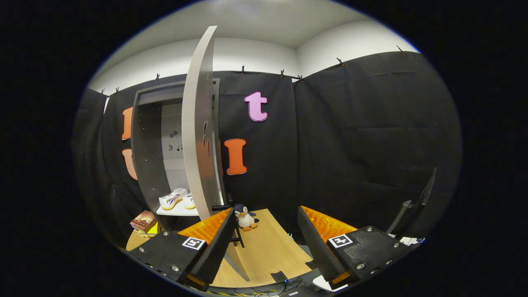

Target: Open the shoe cabinet door, grab the shoes and put them into the shoe cabinet, then close the shoe cabinet door.

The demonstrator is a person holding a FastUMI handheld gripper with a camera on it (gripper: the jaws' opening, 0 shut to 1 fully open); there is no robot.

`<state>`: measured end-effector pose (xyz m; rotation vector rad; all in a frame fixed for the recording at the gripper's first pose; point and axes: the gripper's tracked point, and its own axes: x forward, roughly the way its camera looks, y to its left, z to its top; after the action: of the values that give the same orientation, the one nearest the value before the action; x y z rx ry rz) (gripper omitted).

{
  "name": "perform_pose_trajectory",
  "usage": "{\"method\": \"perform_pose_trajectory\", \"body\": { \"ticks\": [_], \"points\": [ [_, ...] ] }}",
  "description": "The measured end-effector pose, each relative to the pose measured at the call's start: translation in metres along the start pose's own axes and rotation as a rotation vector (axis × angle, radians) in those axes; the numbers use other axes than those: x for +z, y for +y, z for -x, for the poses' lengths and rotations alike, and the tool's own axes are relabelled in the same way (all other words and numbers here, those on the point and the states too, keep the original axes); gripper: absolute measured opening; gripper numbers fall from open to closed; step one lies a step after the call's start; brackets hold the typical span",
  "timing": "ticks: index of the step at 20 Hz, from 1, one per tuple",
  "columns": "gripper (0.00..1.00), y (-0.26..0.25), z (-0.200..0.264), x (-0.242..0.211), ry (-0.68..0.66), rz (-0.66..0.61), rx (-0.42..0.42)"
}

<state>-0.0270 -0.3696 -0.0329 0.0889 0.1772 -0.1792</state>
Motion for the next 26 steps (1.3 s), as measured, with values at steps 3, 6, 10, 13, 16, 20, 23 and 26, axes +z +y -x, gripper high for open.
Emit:
{"method": "perform_pose_trajectory", "body": {
  "ticks": [3,6,10,13,16,20,23,26],
  "points": [
    [0.93,0.013,-0.007,-0.002,0.007,0.004,0.045],
    [0.93,0.020,-0.012,-0.004,0.017,-0.008,0.062],
    [0.91,0.026,-0.012,-0.007,0.025,-0.023,0.077],
    [0.90,0.035,-0.009,-0.005,0.008,0.009,0.074],
    [0.89,0.048,-0.003,-0.004,0.007,0.026,0.078],
    [0.89,0.080,0.006,-0.006,0.012,0.014,0.125],
    [0.89,0.106,0.006,-0.009,0.010,0.009,0.134],
    [0.89,0.140,0.008,-0.011,0.013,-0.010,0.151]
  ]
}}
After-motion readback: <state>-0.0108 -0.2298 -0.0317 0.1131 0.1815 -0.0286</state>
